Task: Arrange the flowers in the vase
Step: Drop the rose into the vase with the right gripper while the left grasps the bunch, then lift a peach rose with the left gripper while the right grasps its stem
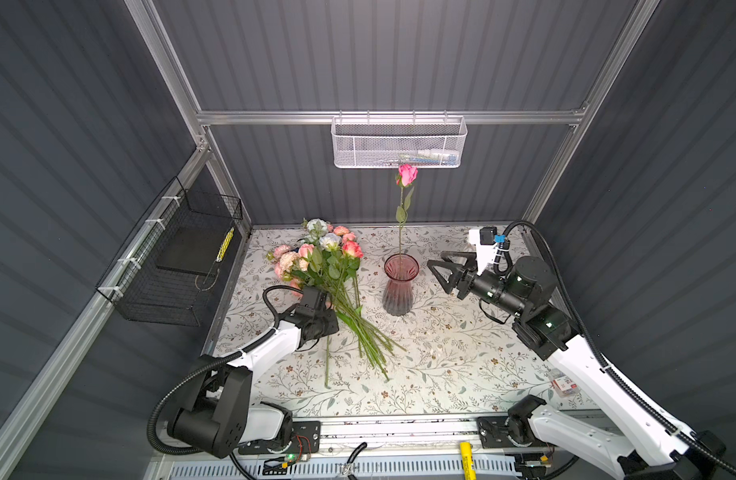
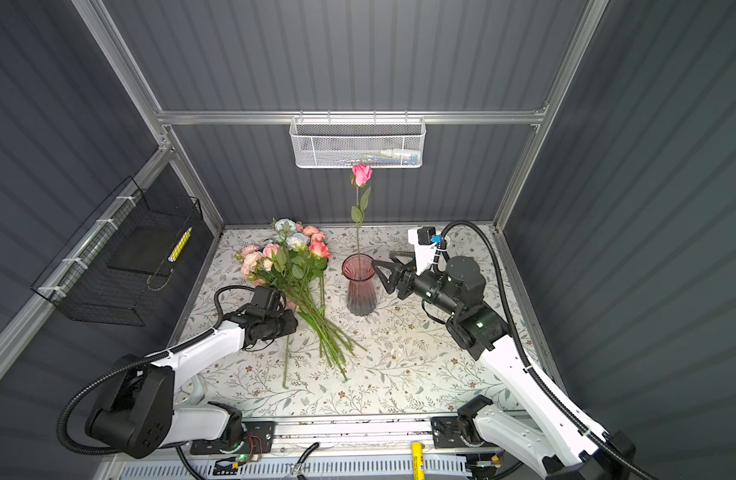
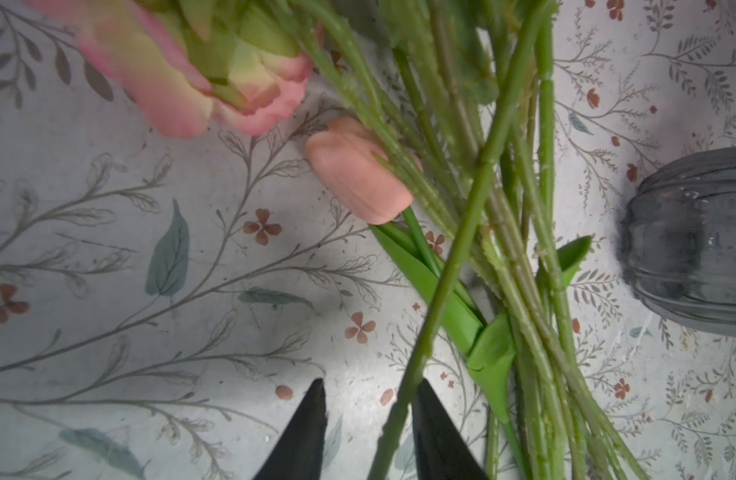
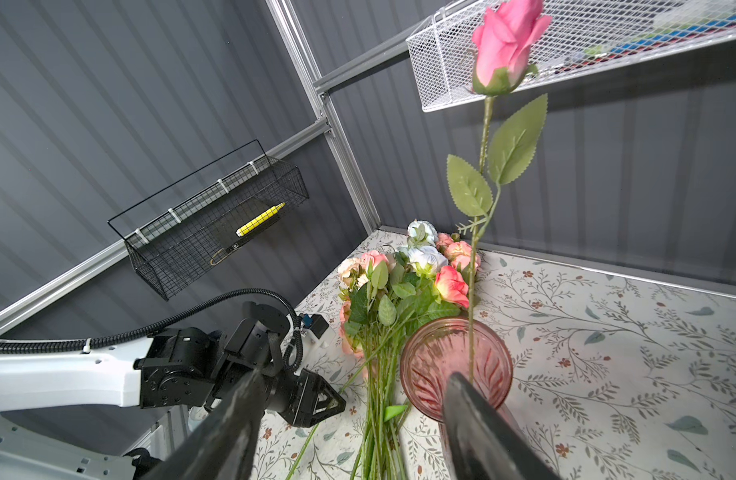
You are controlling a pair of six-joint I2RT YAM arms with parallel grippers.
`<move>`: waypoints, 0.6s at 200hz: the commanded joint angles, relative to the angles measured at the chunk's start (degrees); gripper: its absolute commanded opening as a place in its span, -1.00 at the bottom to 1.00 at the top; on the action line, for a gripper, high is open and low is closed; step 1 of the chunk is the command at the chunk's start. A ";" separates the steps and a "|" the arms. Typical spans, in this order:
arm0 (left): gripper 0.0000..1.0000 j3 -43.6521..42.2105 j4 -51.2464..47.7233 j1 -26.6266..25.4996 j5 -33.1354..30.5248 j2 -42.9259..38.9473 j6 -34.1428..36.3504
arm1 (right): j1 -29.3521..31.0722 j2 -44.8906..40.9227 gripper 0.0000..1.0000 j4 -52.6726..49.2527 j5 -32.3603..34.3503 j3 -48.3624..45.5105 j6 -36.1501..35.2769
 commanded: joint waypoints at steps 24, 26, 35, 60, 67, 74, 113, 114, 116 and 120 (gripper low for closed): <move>-0.75 -0.82 2.94 -0.17 2.08 -1.88 2.57 | -0.02 -0.38 0.43 0.72 0.14 -0.27 1.04; -0.78 -0.87 2.93 -0.17 2.17 -1.88 2.68 | -0.01 -0.38 0.43 0.72 0.14 -0.23 1.09; -0.92 -0.50 3.12 -0.17 2.76 -2.10 2.96 | 0.02 -0.38 0.44 0.80 -0.02 -0.14 1.28; -1.00 0.18 4.39 -0.22 4.69 -5.44 3.01 | 0.02 -0.25 0.44 0.90 -0.40 0.14 1.56; -1.00 0.66 4.42 -0.26 5.07 -7.11 2.99 | 0.05 -0.29 0.45 1.06 -0.47 0.16 1.57; -1.00 1.37 4.01 -0.25 5.34 -8.87 2.97 | 0.04 -0.38 0.45 1.15 -0.58 0.16 1.57; -1.00 9.12 -1.92 -0.43 7.27 -19.46 4.60 | -0.04 -1.23 0.51 3.28 -4.17 0.88 2.26; -1.00 9.43 -2.06 -0.43 7.39 -19.64 4.67 | 0.01 -1.20 0.51 3.36 -4.47 0.96 2.36; -1.00 9.84 -2.40 -0.43 7.76 -20.12 4.72 | -0.03 -1.13 0.52 3.62 -5.12 1.18 2.57; -1.00 10.86 -2.84 -0.43 8.52 -21.08 5.02 | 0.04 -0.96 0.52 3.81 -6.01 1.44 2.81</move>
